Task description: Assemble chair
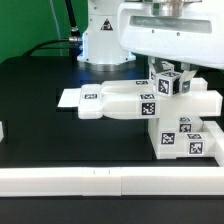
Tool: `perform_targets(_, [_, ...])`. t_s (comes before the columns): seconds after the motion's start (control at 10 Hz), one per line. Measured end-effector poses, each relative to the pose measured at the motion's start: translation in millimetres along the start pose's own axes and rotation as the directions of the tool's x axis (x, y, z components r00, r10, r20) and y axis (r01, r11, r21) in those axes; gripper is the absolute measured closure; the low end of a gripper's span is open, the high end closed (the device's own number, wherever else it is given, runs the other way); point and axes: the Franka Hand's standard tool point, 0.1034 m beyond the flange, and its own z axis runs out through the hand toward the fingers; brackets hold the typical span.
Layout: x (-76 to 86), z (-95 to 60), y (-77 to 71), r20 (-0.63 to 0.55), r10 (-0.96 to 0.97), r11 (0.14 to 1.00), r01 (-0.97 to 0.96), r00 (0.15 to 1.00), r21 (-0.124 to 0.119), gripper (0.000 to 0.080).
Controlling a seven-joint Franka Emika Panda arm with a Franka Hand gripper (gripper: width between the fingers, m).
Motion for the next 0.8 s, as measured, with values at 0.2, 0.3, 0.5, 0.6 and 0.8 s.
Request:
perform_targets(0.2, [-0.1, 0.3, 0.0, 0.005, 0.16, 0.987, -0.16, 0.987, 0.007, 0.0528])
perform_targets(0.3, [0.1, 0.4, -0.8, 0.012, 0.275, 0.961, -0.275, 0.961, 0.017, 0.0528])
perform_targets(0.5, [0.7, 0.7, -0.5, 0.029, 0.408, 0.912, -0.409, 0.912, 0.02, 0.0528])
perform_targets(0.6, [1.0, 0.7, -0.9, 0.042, 0.501, 0.865, -0.502, 0.865, 0.023, 0.0528])
perform_targets(0.8, [1.7, 0.6, -1.6, 0.058, 0.644, 0.763, -0.646, 0.763, 0.02, 0.0528])
